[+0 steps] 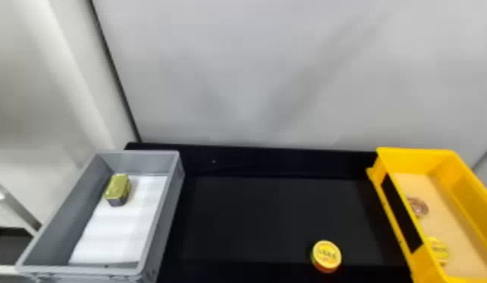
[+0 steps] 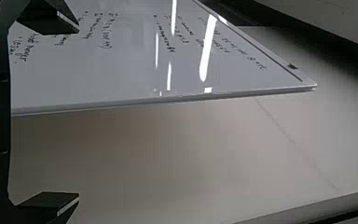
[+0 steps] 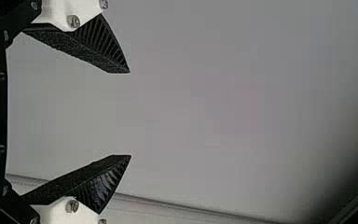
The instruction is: Pick up the round yellow can and place it in the yellow rectangular box
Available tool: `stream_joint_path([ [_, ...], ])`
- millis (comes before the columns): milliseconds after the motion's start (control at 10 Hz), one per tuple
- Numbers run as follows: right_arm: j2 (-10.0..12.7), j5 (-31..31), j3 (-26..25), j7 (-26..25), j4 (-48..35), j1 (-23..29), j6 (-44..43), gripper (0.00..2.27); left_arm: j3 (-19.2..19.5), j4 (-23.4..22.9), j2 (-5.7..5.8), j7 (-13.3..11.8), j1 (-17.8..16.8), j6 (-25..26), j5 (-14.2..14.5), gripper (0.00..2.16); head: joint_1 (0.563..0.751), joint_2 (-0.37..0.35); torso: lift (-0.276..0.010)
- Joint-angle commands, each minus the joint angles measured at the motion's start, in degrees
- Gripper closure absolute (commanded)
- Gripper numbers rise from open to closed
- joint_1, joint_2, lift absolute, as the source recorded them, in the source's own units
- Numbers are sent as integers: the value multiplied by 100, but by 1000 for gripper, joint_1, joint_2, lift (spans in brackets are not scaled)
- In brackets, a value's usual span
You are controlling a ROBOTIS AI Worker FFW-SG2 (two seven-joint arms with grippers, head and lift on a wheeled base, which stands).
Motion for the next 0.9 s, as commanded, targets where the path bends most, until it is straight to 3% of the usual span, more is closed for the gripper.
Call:
stream_joint_path([
  [0, 0, 20, 171, 45, 75, -69, 31, 163, 0, 0, -15, 0, -5, 2, 0, 28, 694, 14, -61],
  [300, 0, 38, 259, 72, 101, -87, 58, 163, 0, 0, -15, 0, -5, 29, 0, 28, 694, 14, -61],
  [600, 0, 20, 760, 133, 224, -183, 93, 163, 0, 0, -15, 0, -5, 46, 9, 28, 694, 14, -61],
  [800, 26, -33, 980, 494, 295, -122, 172, 163, 26, 0, -15, 0, -5, 81, 9, 28, 694, 14, -61],
])
